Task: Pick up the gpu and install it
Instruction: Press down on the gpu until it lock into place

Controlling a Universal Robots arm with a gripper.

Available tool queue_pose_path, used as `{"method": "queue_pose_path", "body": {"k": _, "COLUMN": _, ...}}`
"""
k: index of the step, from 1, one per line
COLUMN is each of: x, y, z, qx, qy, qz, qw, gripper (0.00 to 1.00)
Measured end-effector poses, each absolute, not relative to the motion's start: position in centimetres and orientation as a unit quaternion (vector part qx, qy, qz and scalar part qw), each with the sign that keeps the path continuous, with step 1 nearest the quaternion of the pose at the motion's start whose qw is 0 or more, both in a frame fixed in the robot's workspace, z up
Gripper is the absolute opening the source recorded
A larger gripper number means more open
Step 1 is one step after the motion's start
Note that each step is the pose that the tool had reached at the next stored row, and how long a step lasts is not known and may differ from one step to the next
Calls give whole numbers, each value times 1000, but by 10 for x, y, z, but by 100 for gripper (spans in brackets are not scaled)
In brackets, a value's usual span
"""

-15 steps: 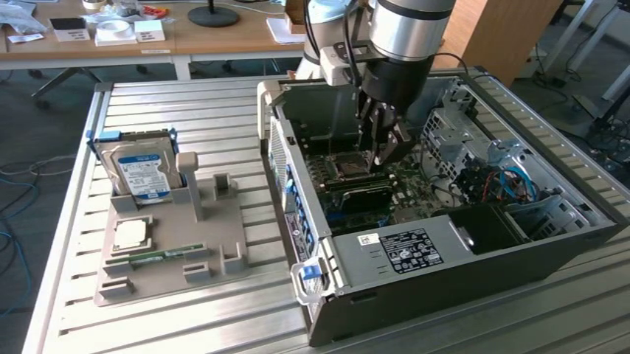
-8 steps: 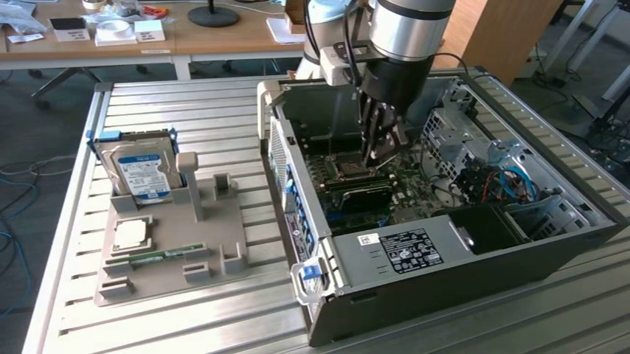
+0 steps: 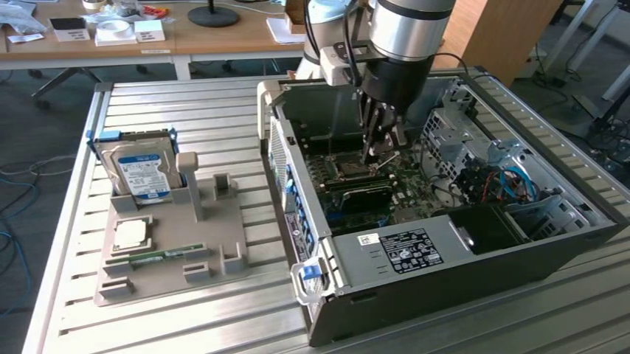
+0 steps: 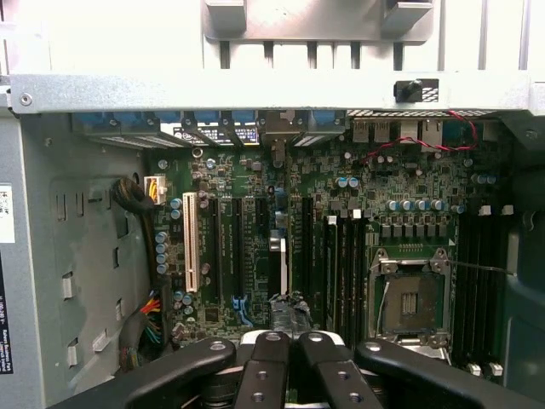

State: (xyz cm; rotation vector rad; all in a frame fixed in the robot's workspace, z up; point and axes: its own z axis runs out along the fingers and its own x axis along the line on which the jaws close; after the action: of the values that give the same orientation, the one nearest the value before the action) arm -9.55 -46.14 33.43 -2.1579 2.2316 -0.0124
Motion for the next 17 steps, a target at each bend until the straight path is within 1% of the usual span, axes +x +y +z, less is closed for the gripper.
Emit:
{"method": "queue_pose_path", "body": {"k": 12, "x": -96, "y": -461, "z": 334, "qx": -695, "qy": 719, "qz": -4, "qw": 19, "gripper": 11}}
{"method": "queue_pose_path", "body": {"k": 17, "x": -95, "y": -461, "z": 330, "qx": -695, "qy": 719, "qz": -3, "qw": 17, "gripper": 11}}
